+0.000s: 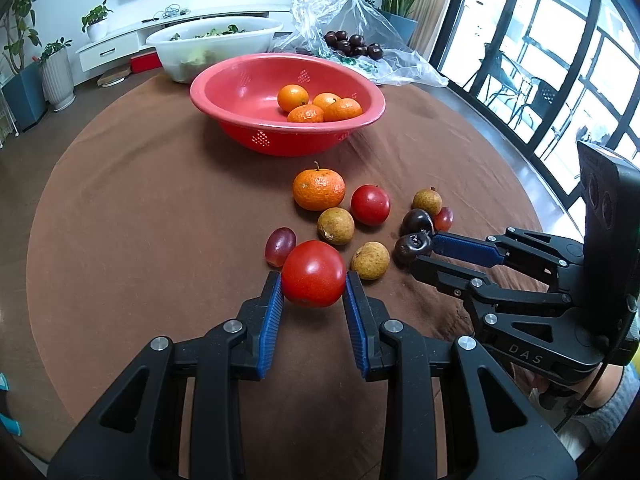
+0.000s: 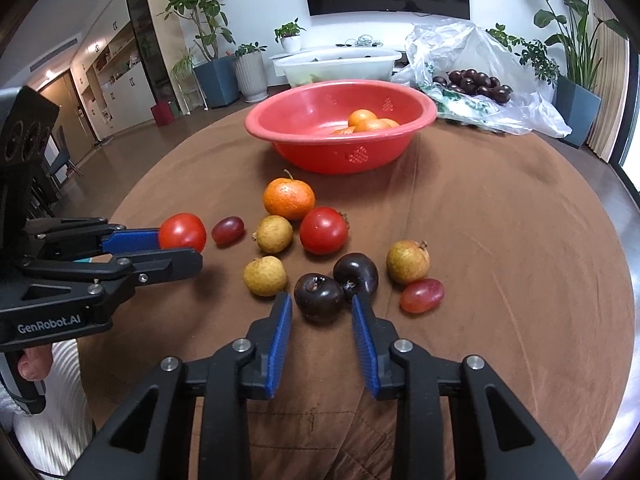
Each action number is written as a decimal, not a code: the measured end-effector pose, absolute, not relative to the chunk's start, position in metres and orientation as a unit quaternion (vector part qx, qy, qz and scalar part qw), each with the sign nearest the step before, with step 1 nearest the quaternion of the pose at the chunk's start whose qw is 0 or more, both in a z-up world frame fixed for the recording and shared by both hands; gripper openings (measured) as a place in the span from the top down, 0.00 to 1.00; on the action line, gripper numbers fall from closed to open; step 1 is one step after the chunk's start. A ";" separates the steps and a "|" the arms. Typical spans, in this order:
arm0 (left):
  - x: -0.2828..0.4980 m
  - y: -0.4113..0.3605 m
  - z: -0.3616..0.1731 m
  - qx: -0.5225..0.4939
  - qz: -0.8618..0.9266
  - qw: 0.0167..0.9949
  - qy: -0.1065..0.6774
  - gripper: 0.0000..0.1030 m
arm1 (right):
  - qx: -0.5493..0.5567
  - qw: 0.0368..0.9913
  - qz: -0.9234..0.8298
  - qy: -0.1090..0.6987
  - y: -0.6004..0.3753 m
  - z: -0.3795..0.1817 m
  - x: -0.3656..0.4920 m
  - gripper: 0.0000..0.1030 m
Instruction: Organize fruits
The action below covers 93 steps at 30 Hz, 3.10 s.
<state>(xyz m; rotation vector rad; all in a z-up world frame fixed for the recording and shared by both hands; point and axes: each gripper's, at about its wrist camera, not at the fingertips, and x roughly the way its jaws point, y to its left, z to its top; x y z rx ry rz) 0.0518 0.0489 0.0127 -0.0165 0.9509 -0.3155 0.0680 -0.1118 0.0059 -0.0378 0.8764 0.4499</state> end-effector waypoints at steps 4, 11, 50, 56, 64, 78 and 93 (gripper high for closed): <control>0.053 0.049 0.014 -0.009 -0.153 0.877 0.455 0.72 | -0.016 0.879 0.217 0.425 -0.111 0.003 0.068 0.70; 0.052 0.050 0.015 -0.009 -0.154 0.878 0.453 0.72 | -0.036 0.883 0.213 0.417 -0.103 0.005 0.068 0.70; 0.052 0.052 0.020 -0.016 -0.160 0.880 0.446 0.72 | -0.004 0.882 0.240 0.406 -0.110 0.015 0.073 0.80; 0.052 0.052 0.021 -0.016 -0.160 0.881 0.445 0.72 | -0.011 0.880 0.229 0.415 -0.108 0.010 0.072 0.80; 0.052 0.051 0.022 -0.017 -0.162 0.880 0.446 0.72 | -0.040 0.900 0.200 0.386 -0.110 0.024 0.071 0.79; 0.051 0.051 0.022 -0.017 -0.162 0.881 0.444 0.72 | -0.038 0.895 0.213 0.389 -0.116 0.028 0.094 0.72; 0.053 0.054 0.022 -0.021 -0.162 0.880 0.446 0.72 | -0.123 0.864 0.244 0.423 -0.079 0.010 0.120 0.61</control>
